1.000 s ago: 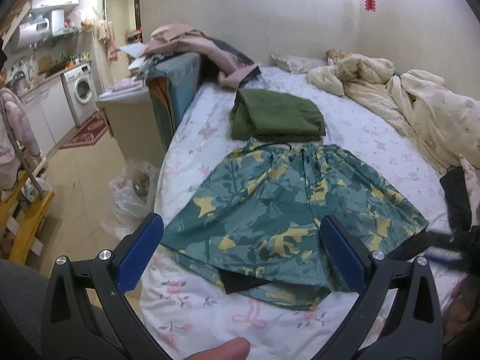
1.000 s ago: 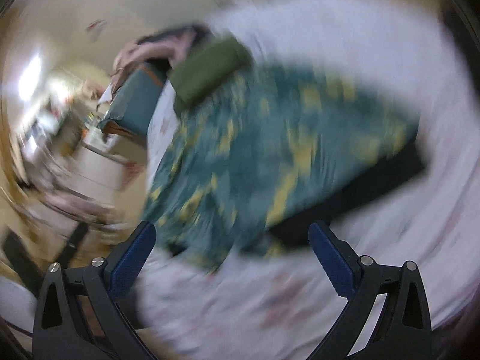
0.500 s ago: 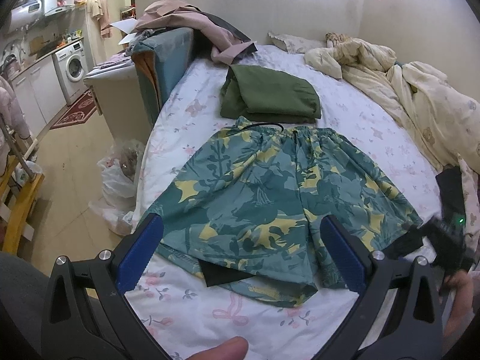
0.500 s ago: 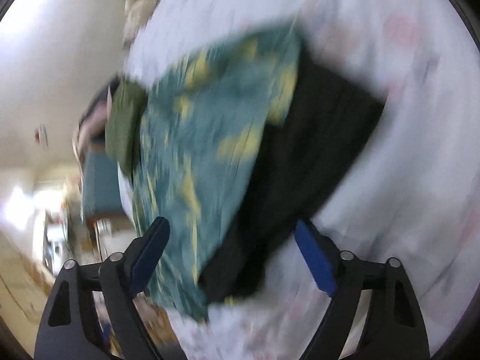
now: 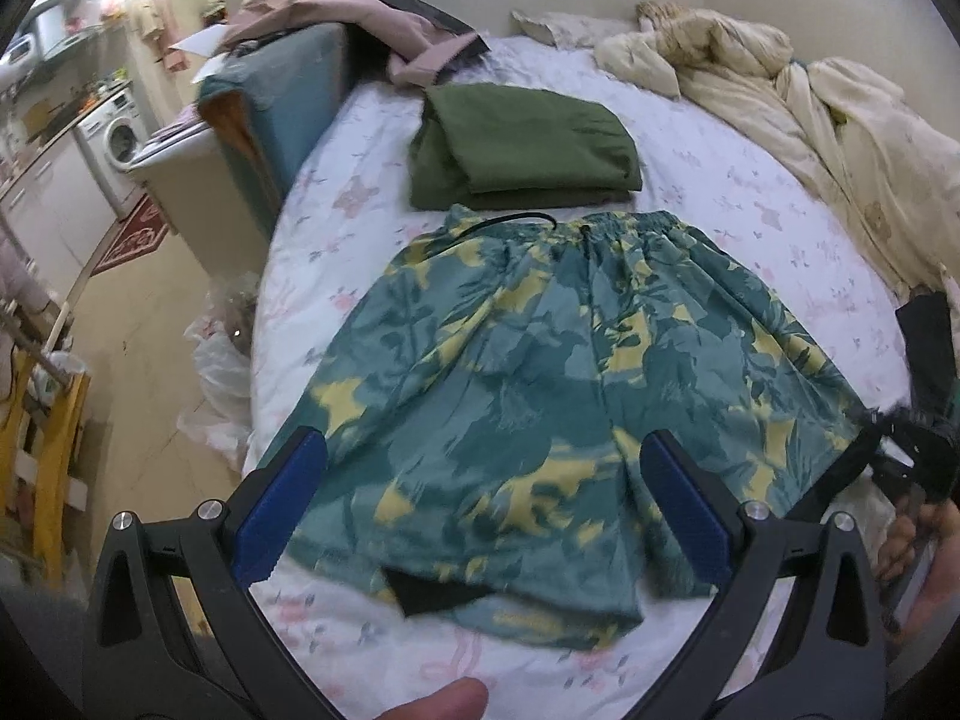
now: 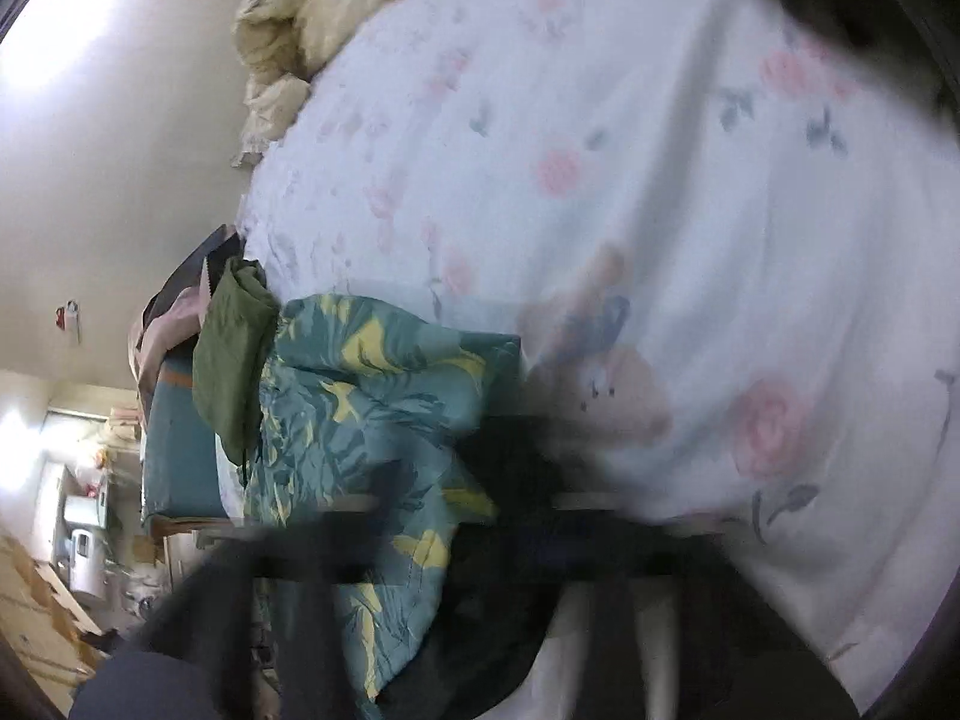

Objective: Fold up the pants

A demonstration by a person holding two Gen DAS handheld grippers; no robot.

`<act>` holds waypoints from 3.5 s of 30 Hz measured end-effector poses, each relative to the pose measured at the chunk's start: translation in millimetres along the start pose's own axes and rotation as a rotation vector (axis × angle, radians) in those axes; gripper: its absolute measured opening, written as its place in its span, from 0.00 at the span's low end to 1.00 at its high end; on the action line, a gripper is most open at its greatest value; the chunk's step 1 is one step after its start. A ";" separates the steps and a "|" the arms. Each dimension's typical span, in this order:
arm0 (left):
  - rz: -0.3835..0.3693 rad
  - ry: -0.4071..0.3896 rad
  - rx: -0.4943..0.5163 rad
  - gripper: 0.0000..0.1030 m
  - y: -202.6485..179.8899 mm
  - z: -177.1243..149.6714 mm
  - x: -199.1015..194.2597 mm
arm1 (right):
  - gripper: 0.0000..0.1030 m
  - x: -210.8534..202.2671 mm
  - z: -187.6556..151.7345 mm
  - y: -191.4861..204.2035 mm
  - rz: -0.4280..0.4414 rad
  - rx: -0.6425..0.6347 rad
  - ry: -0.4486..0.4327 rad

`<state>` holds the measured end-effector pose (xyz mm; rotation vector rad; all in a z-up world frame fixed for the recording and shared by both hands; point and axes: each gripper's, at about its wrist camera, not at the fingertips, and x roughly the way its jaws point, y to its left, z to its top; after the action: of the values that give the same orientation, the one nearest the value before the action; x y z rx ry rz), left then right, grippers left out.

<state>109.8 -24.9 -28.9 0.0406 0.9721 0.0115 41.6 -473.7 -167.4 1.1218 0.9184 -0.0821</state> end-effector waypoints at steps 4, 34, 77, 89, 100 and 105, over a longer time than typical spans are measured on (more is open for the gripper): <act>-0.018 0.032 0.050 1.00 -20.7 39.0 19.4 | 0.03 -12.7 0.0 19.2 0.015 -0.067 -0.045; -0.077 0.497 0.218 0.07 -251.7 166.2 284.6 | 0.02 9.2 -70.0 100.9 0.055 -0.452 0.201; -0.026 0.405 0.427 0.12 29.7 172.3 270.0 | 0.02 114.7 -212.1 264.6 0.295 -0.983 0.585; -0.076 0.240 0.210 0.76 163.2 152.2 149.0 | 0.02 112.3 -254.7 286.3 0.235 -1.102 0.588; -0.184 0.327 -0.072 0.76 213.3 53.3 109.1 | 0.21 158.9 -348.2 287.0 0.214 -1.118 0.720; -0.226 0.402 -0.031 0.76 212.8 34.8 123.4 | 0.47 125.7 -335.7 280.8 0.275 -1.117 0.736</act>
<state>209.9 190.2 -102.7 -0.1046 1.3736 -0.1793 61.4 -26.3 -85.4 0.1738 1.1871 1.0148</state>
